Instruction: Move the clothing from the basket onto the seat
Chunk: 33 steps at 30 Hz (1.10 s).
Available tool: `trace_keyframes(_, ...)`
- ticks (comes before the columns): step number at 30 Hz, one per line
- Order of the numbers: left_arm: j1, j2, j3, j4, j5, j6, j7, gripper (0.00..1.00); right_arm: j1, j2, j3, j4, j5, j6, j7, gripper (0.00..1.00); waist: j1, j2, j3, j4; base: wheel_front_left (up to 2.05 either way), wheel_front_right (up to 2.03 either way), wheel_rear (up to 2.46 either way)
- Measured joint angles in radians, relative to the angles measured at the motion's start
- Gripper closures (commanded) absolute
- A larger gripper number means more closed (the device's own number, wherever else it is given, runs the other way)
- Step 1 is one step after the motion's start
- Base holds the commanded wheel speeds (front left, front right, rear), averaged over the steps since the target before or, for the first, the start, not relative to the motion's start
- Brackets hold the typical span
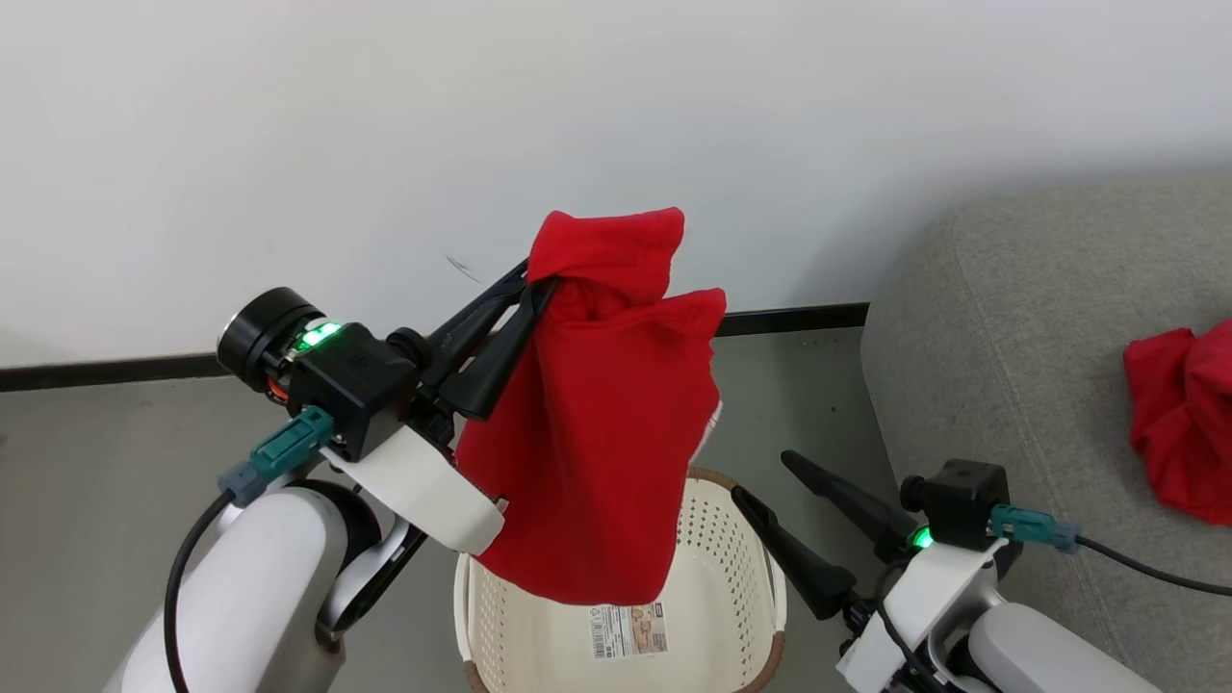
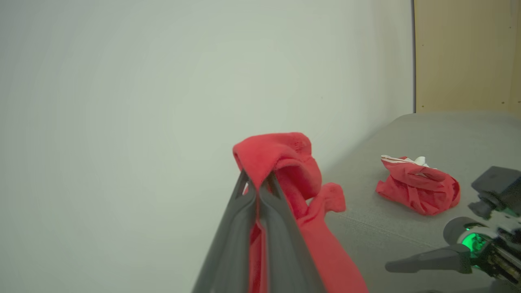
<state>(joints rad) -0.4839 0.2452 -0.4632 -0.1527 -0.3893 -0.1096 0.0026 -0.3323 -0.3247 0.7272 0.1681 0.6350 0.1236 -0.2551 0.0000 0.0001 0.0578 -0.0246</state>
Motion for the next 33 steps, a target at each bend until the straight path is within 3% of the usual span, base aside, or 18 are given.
trace_keyframes(8,-0.016,-0.001,-0.03,-0.032,-0.006,-0.002,0.036,1.0,-0.002,-0.022,0.066,-0.049,0.133,0.0,0.0,0.0,0.0,0.0,-0.016,0.029,0.0,0.0,0.0)
trace_keyframes(24,-0.023,-0.009,-0.067,-0.095,-0.017,-0.009,0.062,1.0,-0.053,-0.147,0.076,-0.088,0.271,0.0,0.0,0.0,0.0,0.0,-0.042,0.068,0.0,0.0,0.0)
trace_keyframes(33,-0.023,-0.012,-0.085,-0.122,-0.033,-0.009,0.08,1.0,-0.137,-0.232,0.223,-0.109,0.255,0.0,0.0,0.0,0.0,0.0,-0.05,0.082,0.0,0.0,0.0)
